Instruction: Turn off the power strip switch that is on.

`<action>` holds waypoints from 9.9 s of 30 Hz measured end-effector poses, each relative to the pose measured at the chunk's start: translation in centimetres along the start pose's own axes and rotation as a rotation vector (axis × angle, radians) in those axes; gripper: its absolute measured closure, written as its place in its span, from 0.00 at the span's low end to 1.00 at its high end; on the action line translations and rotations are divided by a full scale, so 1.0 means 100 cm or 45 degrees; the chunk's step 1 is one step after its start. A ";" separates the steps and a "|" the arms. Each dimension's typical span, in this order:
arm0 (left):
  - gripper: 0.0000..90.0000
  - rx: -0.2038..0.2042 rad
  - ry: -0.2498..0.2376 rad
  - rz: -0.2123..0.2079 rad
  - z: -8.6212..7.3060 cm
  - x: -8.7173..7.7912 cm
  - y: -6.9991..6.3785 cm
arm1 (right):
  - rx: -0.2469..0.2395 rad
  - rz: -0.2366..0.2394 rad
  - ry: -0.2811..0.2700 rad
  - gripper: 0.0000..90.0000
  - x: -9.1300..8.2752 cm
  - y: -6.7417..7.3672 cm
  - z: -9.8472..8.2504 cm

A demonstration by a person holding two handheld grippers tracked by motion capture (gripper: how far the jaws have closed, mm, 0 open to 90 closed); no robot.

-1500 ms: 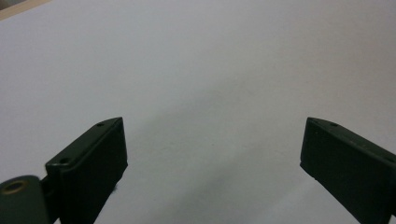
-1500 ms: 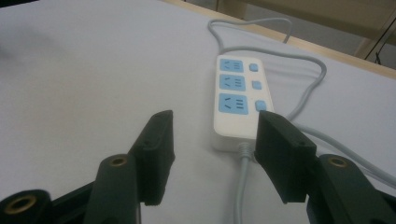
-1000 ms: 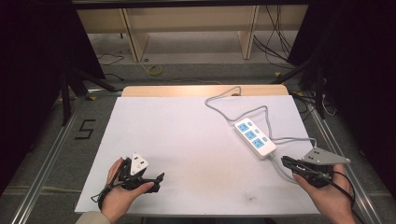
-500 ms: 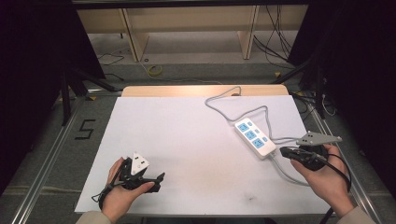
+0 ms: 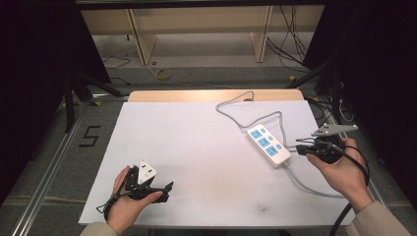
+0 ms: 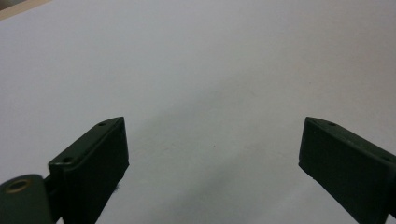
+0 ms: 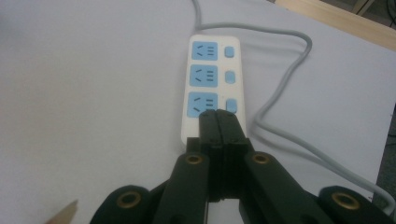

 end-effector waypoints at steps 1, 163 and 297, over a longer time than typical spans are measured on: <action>0.09 0.000 -0.002 0.000 0.000 0.000 0.000 | 0.000 0.000 0.000 1.00 0.000 0.000 0.000; 0.10 0.008 -0.017 -0.012 0.003 0.003 -0.002 | 0.031 -0.011 0.620 1.00 0.166 -0.029 0.019; 0.10 0.018 -0.017 -0.019 0.004 0.006 -0.004 | -0.006 -0.009 0.617 1.00 0.152 -0.036 0.031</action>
Point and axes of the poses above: each handheld gripper's, and its own axes: x roughly forward along the jaws, z roughly out of its top, y roughly to its left, the point moved 7 cm from there along x, roughly forward along the jaws, and after that the axes turned 10 degrees about -y, right-handed, at the moved point
